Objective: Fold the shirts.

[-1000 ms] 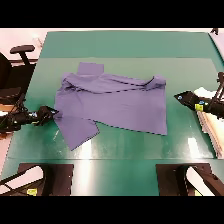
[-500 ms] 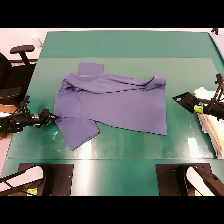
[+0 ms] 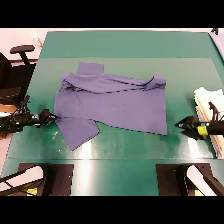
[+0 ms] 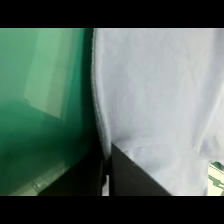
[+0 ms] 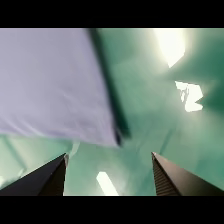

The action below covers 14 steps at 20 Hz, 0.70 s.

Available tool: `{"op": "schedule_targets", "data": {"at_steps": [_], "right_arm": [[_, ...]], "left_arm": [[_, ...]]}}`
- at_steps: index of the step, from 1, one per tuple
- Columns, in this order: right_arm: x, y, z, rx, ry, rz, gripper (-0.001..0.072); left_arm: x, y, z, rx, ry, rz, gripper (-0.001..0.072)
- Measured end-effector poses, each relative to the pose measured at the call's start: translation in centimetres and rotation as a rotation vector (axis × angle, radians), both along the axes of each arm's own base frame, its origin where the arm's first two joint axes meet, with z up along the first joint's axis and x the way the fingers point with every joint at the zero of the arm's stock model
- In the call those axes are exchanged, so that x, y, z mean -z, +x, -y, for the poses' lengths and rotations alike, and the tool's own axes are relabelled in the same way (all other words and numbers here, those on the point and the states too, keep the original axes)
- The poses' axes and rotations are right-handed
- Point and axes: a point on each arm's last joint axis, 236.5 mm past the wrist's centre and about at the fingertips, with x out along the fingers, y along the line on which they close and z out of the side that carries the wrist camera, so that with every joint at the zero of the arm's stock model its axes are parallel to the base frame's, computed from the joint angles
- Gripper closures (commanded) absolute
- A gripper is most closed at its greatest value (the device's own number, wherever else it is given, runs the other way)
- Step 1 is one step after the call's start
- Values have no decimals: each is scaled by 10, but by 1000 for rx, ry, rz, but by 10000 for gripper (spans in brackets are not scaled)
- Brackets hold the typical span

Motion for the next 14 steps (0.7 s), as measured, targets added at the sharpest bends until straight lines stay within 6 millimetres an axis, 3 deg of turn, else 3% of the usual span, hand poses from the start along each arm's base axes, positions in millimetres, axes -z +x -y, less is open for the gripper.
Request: {"op": "schedule_targets", "data": {"at_steps": [2,9,10,11,13,14], "right_arm": [[15,-8,-8,-7,63,-15,124],[43,9,-53,-71,191,20,128],[46,13,-60,-84,195,28,208],[49,17,-66,-99,192,32,343],[57,26,-73,-136,154,48,671],[59,33,-76,-155,132,65,692]], "left_arm": [[-1,0,1,0,-5,1,683],[-2,-1,4,10,-18,0,683],[-3,-1,5,11,-20,0,683],[-3,-2,5,12,-21,0,683],[-3,-2,6,15,-25,-1,685],[-4,-3,7,19,-32,-2,686]]}}
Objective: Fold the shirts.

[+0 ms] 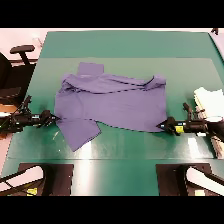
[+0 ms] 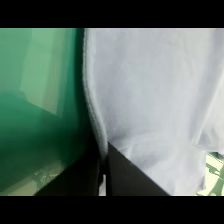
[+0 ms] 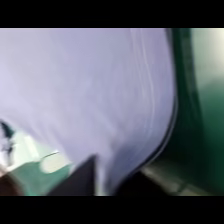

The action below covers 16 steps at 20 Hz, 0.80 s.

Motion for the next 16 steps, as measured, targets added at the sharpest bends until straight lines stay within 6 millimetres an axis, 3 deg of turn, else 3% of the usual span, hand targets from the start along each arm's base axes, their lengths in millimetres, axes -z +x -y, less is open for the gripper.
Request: {"op": "schedule_targets", "data": {"at_steps": [2,4,7,10,12,14,16], "right_arm": [[-7,13,-8,-36,-16,45,692],[-26,31,-13,-60,-36,119,693],[-95,65,-27,-67,-1,300,693],[-190,90,-33,-60,0,540,693],[-266,95,-31,-48,-25,733,693],[-343,87,-25,-23,-68,926,693],[-421,66,-15,23,-132,1124,693]], "left_arm": [[-8,0,6,14,-33,8,687],[-30,5,14,32,-69,53,687],[-97,17,23,64,-80,218,687],[-186,24,33,76,-61,427,687],[-260,21,40,91,-10,603,688],[-337,8,51,123,76,782,687],[-420,-13,64,148,177,975,687]]}}
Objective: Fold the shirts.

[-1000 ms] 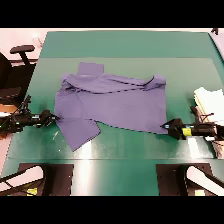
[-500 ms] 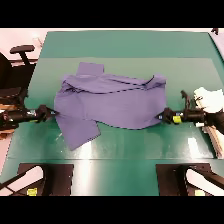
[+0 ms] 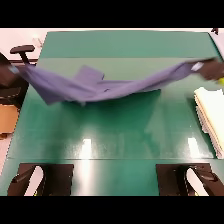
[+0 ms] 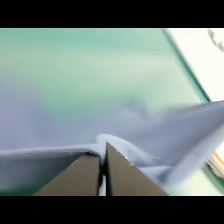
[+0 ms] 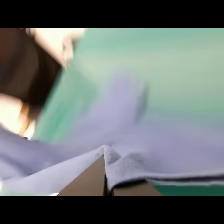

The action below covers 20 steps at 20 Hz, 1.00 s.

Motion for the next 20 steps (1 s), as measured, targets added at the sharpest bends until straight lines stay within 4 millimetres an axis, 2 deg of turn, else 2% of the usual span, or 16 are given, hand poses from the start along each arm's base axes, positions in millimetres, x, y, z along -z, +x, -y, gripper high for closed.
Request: {"op": "schedule_targets", "data": {"at_steps": [3,4,6,7,9,11,12,13,15,18,20], "right_arm": [[-101,-49,16,136,-103,292,693],[-133,-68,21,201,-149,391,693],[-188,-101,22,312,-219,568,693],[-213,-117,19,348,-242,648,693],[-244,-129,18,389,-273,731,693],[-258,-122,23,394,-277,736,693],[-255,-110,28,381,-276,703,693],[-244,-91,38,361,-274,639,693],[-203,-48,58,302,-247,463,693],[-110,11,72,157,-152,172,693],[-32,43,61,46,-98,-3,693]], "left_arm": [[-118,-53,27,-44,165,316,686],[-151,-74,34,-81,226,420,685],[-206,-114,43,-185,324,599,685],[-227,-133,46,-231,356,674,685],[-255,-157,45,-317,398,778,684],[-263,-159,38,-363,409,795,684],[-258,-149,30,-374,405,769,683],[-249,-134,20,-376,397,722,683],[-211,-88,-4,-360,367,563,684],[-124,-18,-27,-249,248,298,684],[-59,17,-41,-200,178,158,684]]}}
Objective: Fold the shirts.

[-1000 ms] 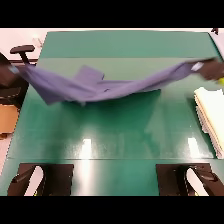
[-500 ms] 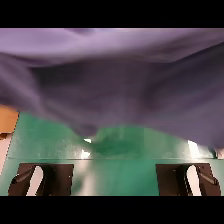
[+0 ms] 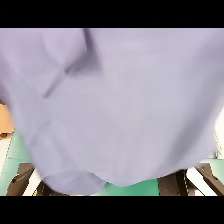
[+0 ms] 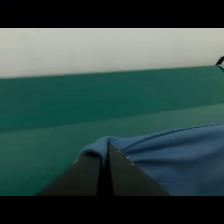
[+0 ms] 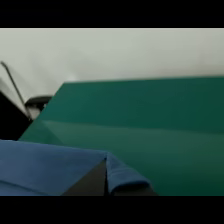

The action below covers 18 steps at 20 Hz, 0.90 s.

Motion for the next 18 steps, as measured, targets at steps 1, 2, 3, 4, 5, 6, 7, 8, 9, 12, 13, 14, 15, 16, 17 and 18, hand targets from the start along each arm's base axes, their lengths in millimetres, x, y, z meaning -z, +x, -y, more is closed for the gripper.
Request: {"op": "schedule_targets", "data": {"at_steps": [1,2,3,4,5,6,7,8,9,12,13,14,15,16,17,18], "right_arm": [[35,14,-9,-37,26,-63,693],[69,27,-17,-61,43,-119,693],[106,40,-26,-76,58,-171,693],[137,51,-34,-80,64,-213,693],[170,62,-40,-76,66,-252,692],[197,72,-43,-65,57,-280,692],[221,84,-43,-48,43,-297,692],[241,96,-41,-31,25,-307,692],[256,108,-37,-13,7,-311,692],[283,146,-26,9,-28,-315,693],[286,158,-22,11,-33,-313,693],[288,169,-16,15,-37,-306,692],[288,179,-11,15,-40,-301,692],[288,187,-7,8,-41,-296,693],[286,194,-3,1,-41,-290,693],[282,200,-1,-9,-42,-281,693]], "left_arm": [[31,14,-7,7,-34,-49,683],[65,26,-13,11,-65,-96,684],[98,36,-18,16,-91,-135,683],[126,44,-21,23,-116,-159,683],[154,54,-23,26,-138,-177,683],[181,63,-22,31,-146,-193,683],[206,75,-20,32,-148,-204,683],[228,88,-19,27,-147,-216,683],[251,104,-17,17,-151,-229,683],[295,151,-9,13,-162,-261,684],[303,167,-6,23,-161,-264,684],[305,182,-4,28,-159,-257,684],[305,196,-4,28,-158,-245,684],[301,207,-6,27,-151,-230,684],[294,218,-8,19,-141,-209,684],[286,226,-10,18,-129,-187,684]]}}
